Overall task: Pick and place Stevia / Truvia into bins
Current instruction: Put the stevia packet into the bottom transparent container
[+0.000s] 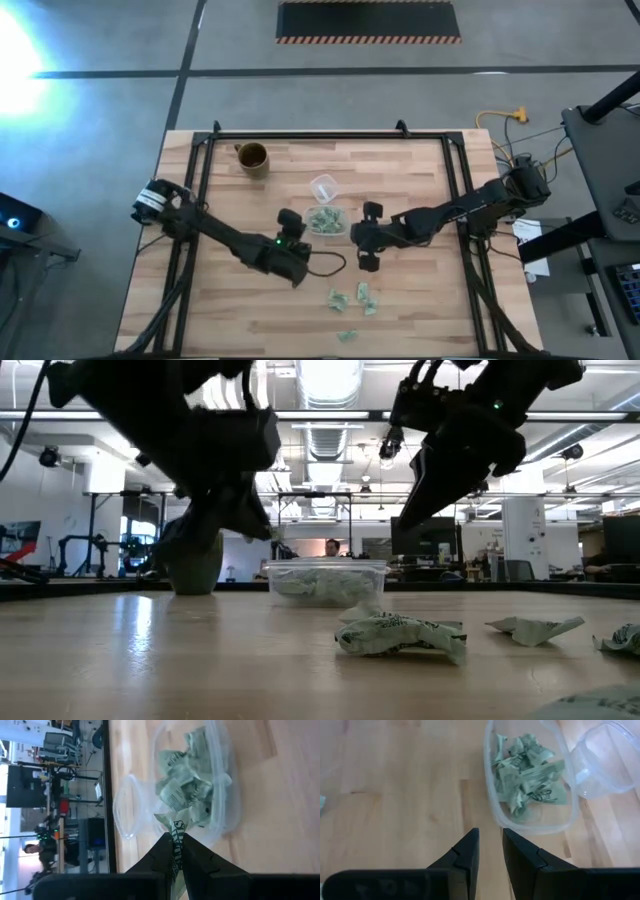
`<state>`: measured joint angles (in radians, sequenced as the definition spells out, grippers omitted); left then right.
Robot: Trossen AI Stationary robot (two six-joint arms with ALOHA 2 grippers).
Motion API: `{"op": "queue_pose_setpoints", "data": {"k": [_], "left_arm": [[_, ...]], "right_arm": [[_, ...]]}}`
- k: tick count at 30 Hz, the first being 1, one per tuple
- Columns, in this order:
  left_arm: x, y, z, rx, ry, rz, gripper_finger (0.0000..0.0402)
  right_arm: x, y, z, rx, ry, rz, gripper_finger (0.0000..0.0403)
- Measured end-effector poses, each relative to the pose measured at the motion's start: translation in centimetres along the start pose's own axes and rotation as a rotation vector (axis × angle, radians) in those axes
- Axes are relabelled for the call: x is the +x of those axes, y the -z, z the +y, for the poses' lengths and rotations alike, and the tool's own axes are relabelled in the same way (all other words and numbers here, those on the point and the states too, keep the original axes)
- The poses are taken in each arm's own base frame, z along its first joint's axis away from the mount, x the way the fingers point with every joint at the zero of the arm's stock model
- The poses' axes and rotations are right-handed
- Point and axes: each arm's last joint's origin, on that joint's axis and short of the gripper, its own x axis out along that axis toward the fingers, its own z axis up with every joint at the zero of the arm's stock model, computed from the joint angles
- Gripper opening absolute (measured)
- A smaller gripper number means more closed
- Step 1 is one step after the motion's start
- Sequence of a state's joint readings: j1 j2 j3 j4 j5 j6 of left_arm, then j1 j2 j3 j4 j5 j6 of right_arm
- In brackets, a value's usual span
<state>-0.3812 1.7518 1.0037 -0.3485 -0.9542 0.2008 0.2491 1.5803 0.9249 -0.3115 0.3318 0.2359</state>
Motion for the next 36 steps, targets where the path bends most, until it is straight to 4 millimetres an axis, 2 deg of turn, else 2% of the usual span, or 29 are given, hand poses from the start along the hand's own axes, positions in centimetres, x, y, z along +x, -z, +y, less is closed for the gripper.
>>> {"op": "queue_pose_setpoints", "data": {"k": [3, 11, 18, 26, 36], "left_arm": [[0.1, -0.1, 0.8, -0.017, 0.052, -0.018, 0.0015], [2.6, -1.2, 2.9, -0.050, 0.123, -0.134, 0.0015], [4.7, -0.7, 4.8, -0.122, 0.181, -0.145, 0.0015], [6.0, -0.2, 5.6, -0.180, 0.217, -0.136, 0.0017], [5.9, -0.2, 5.5, -0.182, 0.218, -0.135, 0.0090]], "right_arm": [[-0.1, 0.1, 0.3, -0.009, -0.005, -0.001, 0.0072], [-0.1, 0.0, 0.2, -0.017, 0.001, -0.003, 0.0073], [-0.1, 0.1, 0.2, -0.045, 0.003, 0.001, 0.0071], [-0.1, 0.1, 0.2, -0.069, 0.003, 0.004, 0.0063], [-0.1, 0.1, 0.2, -0.070, 0.003, 0.004, 0.0063]]}}
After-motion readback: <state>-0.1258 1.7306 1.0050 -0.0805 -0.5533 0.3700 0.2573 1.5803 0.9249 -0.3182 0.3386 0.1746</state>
